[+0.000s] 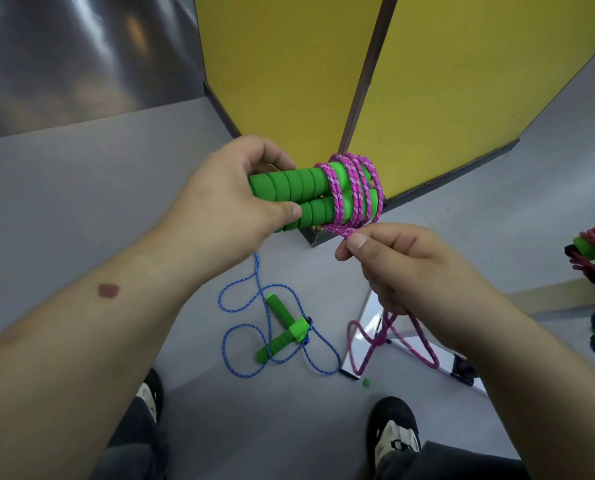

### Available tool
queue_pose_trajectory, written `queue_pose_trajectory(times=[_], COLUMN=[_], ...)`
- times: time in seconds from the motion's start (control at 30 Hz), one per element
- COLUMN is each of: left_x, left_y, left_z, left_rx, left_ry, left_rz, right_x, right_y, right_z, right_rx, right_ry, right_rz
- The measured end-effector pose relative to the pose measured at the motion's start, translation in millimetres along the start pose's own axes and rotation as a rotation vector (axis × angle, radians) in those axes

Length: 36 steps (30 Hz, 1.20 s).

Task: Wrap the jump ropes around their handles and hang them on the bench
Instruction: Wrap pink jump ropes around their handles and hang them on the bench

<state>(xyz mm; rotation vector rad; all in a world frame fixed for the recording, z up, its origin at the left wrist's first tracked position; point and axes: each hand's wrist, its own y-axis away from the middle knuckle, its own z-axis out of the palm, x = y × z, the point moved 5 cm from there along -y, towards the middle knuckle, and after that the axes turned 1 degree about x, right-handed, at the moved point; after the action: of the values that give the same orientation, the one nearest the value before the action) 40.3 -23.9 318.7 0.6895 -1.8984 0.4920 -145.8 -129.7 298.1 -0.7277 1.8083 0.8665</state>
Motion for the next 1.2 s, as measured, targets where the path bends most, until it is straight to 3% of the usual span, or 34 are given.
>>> queue_pose_trajectory(times=[0.2, 0.43, 0.7, 0.97, 1.2], left_x=[4.4, 10.7, 13.5, 15.2, 17.7], left_y=[5.3, 9.0, 19.3, 21.4, 23.0], left_z=[12.5, 14.4, 21.0, 7.1, 4.3], left_rx=[-0.169, -0.320, -0.534, -0.722, -0.795], left_ry=[-0.195, -0.189, -0.220, 0.133, 0.538], left_rz=[0.030, 0.015, 0.012, -0.023, -0.086], right_x=[-2.7, -6.7, -12.6, -11.9, -12.9], right_y=[1.2, 0.8, 2.0, 0.6, -5.5], right_z=[-2.4, -14.4, -21.7, -20.7, -8.0], right_rx=[0.009, 0.154, 0.274, 0.179, -0.067], right_ry=[-0.077, -0.137, 0.107, -0.005, -0.209], right_rz=[-0.042, -0.102, -0.235, -0.173, -0.133])
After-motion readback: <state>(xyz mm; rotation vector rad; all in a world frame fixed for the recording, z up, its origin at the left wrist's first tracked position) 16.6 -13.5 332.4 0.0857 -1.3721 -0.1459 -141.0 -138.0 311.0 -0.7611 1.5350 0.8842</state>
